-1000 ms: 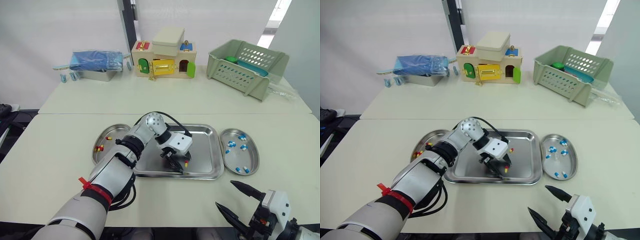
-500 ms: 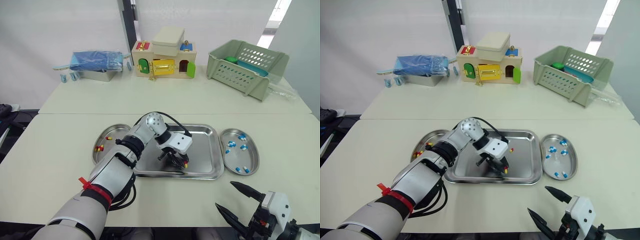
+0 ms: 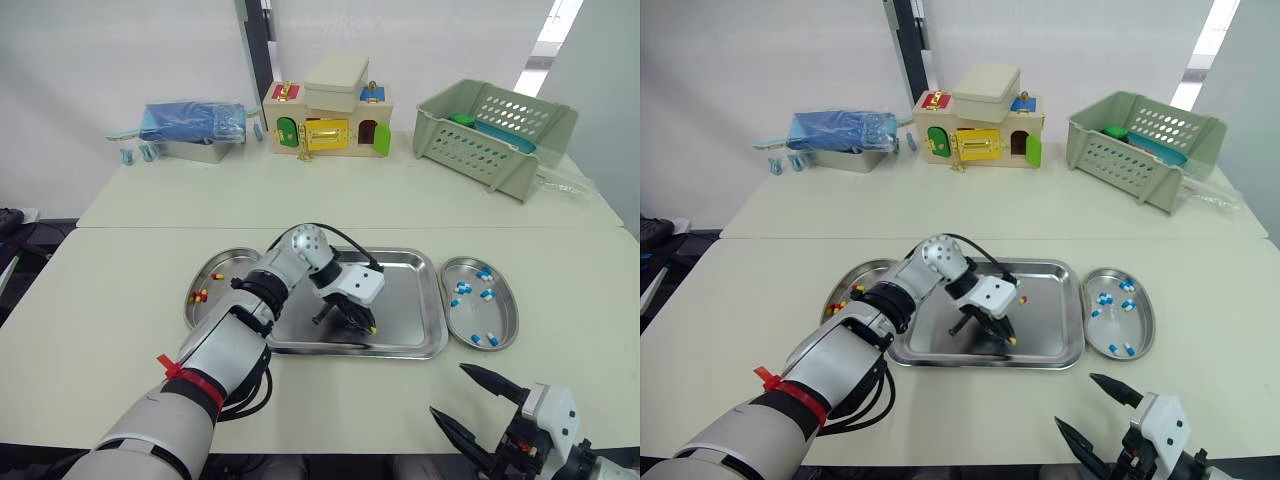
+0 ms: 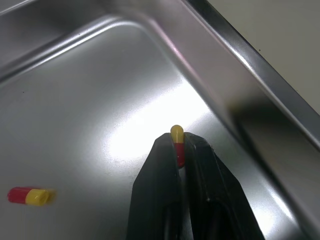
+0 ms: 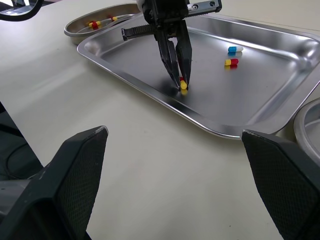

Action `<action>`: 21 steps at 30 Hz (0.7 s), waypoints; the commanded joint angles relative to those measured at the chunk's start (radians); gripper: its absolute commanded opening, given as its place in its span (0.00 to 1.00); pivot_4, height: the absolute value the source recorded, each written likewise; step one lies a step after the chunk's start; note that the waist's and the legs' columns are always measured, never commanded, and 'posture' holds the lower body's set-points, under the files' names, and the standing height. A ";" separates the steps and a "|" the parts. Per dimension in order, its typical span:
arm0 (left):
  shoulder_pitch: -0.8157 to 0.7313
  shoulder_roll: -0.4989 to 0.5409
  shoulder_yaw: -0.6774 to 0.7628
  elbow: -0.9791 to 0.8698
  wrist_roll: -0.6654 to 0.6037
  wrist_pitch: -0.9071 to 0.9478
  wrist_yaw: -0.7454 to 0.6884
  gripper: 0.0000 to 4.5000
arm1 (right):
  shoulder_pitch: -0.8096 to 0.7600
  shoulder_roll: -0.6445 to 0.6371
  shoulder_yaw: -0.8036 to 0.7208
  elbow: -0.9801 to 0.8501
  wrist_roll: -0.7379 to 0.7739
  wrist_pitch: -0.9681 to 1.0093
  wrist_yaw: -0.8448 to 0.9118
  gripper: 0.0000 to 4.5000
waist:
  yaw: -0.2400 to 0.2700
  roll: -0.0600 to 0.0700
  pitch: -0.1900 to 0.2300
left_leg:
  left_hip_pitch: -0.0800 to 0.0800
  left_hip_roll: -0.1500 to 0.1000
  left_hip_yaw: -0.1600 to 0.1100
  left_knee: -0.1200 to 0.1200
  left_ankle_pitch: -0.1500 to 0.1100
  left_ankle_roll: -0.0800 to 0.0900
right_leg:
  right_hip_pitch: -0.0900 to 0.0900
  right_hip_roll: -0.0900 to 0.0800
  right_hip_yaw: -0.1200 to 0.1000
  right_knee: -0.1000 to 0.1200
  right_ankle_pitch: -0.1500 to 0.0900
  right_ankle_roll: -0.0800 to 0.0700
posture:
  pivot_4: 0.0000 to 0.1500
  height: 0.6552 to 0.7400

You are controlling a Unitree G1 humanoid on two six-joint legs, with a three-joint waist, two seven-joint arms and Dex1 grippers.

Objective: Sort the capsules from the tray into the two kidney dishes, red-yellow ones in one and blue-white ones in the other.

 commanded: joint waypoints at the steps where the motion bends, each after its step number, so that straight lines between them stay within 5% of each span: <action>1: 0.021 0.072 0.069 -0.158 -0.071 0.089 -0.005 0.00 | 0.008 -0.002 0.002 -0.024 0.004 -0.038 0.013 1.00 | -0.003 0.000 0.000 | 0.000 0.000 0.000 0.000 0.000 0.000 | 0.000 0.000 0.000 0.000 0.000 0.000 | 1.00 1.00; 7: 0.175 0.235 0.162 -0.608 -0.186 0.496 0.011 0.00 | -0.012 -0.024 0.017 -0.007 0.011 -0.061 0.052 1.00 | -0.005 0.001 -0.001 | 0.000 0.000 0.000 0.000 0.002 -0.003 | 0.000 0.000 0.000 0.000 0.000 0.000 | 1.00 1.00; 13: 0.359 0.423 0.304 -0.975 -0.221 0.871 0.188 0.00 | -0.119 -0.067 0.067 0.048 0.017 -0.064 0.116 1.00 | -0.006 0.001 -0.001 | 0.001 0.001 -0.001 0.000 0.002 -0.003 | 0.001 0.000 0.000 0.001 0.000 0.000 | 1.00 1.00; 21: 0.538 0.583 0.486 -1.180 -0.309 1.163 0.350 0.00 | -0.177 -0.114 0.060 0.071 0.038 -0.040 0.138 1.00 | 0.004 0.001 -0.001 | 0.001 0.001 -0.001 0.000 0.002 -0.003 | 0.001 0.000 -0.001 0.001 0.000 0.000 | 1.00 1.00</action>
